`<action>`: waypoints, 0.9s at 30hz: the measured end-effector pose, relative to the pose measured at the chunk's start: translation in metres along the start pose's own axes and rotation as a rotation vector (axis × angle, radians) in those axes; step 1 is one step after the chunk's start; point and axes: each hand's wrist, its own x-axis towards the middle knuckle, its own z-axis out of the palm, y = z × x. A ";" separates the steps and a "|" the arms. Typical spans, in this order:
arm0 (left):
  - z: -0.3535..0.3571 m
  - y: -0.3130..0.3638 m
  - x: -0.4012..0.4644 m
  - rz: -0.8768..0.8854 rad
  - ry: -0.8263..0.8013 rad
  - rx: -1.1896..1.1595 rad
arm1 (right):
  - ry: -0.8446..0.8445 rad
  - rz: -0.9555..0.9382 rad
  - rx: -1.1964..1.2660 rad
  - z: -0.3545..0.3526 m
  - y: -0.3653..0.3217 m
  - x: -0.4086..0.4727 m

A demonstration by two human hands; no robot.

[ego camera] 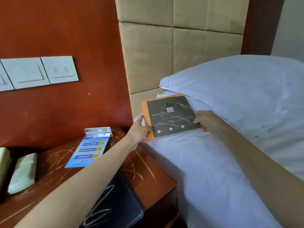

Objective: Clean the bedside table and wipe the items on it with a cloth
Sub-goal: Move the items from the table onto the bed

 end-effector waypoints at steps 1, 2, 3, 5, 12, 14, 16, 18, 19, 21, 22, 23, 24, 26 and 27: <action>0.001 -0.001 0.002 -0.018 0.007 -0.027 | 0.013 0.007 0.010 0.000 0.000 0.001; 0.003 -0.001 0.003 -0.034 0.013 -0.059 | 0.029 0.016 0.024 -0.001 -0.001 0.002; 0.004 0.000 0.004 -0.046 0.022 -0.088 | 0.044 0.025 0.037 -0.001 -0.001 0.002; 0.005 0.003 0.006 -0.054 0.053 -0.123 | 0.056 0.036 0.073 -0.001 -0.001 0.003; 0.009 0.019 0.008 -0.119 0.153 -0.163 | 0.121 0.035 0.219 -0.004 0.001 0.001; 0.011 0.017 0.006 -0.127 0.119 -0.093 | 0.148 0.016 0.162 -0.004 0.002 0.004; 0.013 0.011 0.005 -0.139 0.101 -0.058 | 0.154 -0.023 0.076 -0.007 0.004 0.007; 0.012 0.006 0.003 -0.156 0.121 -0.054 | 0.124 -0.056 0.005 -0.009 0.008 0.006; 0.011 0.005 0.002 -0.158 0.126 -0.047 | 0.129 -0.076 -0.033 -0.009 0.009 0.006; 0.009 0.005 0.001 -0.157 0.120 -0.016 | 0.190 -0.133 -0.122 -0.007 0.009 0.002; 0.007 0.004 0.000 -0.160 0.115 -0.004 | 0.217 -0.161 -0.149 -0.005 0.009 0.001; 0.006 0.003 -0.001 -0.163 0.111 0.009 | 0.227 -0.184 -0.154 -0.004 0.008 0.000; 0.004 0.002 -0.002 -0.164 0.113 0.020 | 0.225 -0.200 -0.140 -0.003 0.006 -0.001; -0.002 0.000 -0.006 -0.152 0.119 0.026 | 0.204 -0.221 -0.076 -0.002 0.004 -0.002; -0.006 0.000 -0.010 -0.140 0.120 0.025 | 0.187 -0.225 -0.037 -0.002 0.003 -0.003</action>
